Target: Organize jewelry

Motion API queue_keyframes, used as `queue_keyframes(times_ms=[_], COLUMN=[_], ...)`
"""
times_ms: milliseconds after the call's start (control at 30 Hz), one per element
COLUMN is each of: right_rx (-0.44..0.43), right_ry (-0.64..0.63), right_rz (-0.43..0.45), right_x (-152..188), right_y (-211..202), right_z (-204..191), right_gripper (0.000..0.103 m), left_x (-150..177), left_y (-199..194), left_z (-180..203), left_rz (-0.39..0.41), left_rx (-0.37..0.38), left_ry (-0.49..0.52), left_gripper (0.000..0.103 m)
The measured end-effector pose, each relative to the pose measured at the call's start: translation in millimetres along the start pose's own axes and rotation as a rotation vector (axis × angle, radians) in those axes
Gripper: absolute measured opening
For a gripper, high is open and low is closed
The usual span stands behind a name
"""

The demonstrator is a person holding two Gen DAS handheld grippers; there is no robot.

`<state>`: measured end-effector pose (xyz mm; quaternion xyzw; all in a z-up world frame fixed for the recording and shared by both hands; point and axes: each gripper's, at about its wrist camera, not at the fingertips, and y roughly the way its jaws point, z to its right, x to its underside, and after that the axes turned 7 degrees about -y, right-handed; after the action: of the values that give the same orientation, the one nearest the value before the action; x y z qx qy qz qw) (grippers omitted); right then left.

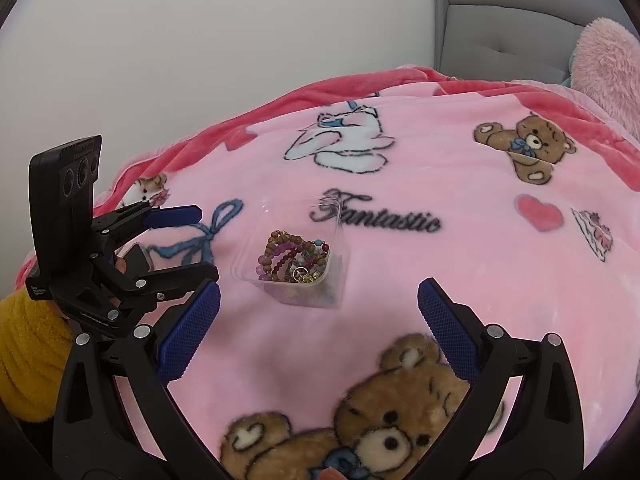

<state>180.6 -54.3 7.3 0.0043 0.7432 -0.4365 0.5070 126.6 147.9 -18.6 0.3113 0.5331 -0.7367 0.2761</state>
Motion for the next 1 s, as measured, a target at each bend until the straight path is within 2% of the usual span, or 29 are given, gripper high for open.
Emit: queue_keyframes(times_ms=[1000], right_rx=[-0.005], right_ry=[0.006], right_rz=[0.013], right_x=[-2.5], right_y=[-4.3], right_z=[0.0], right_gripper=[0.095], left_x=[1.0], left_y=[-0.5], left_z=[3.8], left_rz=[-0.009], left_rx=[0.011], left_ry=[0.005], left_gripper=[0.098])
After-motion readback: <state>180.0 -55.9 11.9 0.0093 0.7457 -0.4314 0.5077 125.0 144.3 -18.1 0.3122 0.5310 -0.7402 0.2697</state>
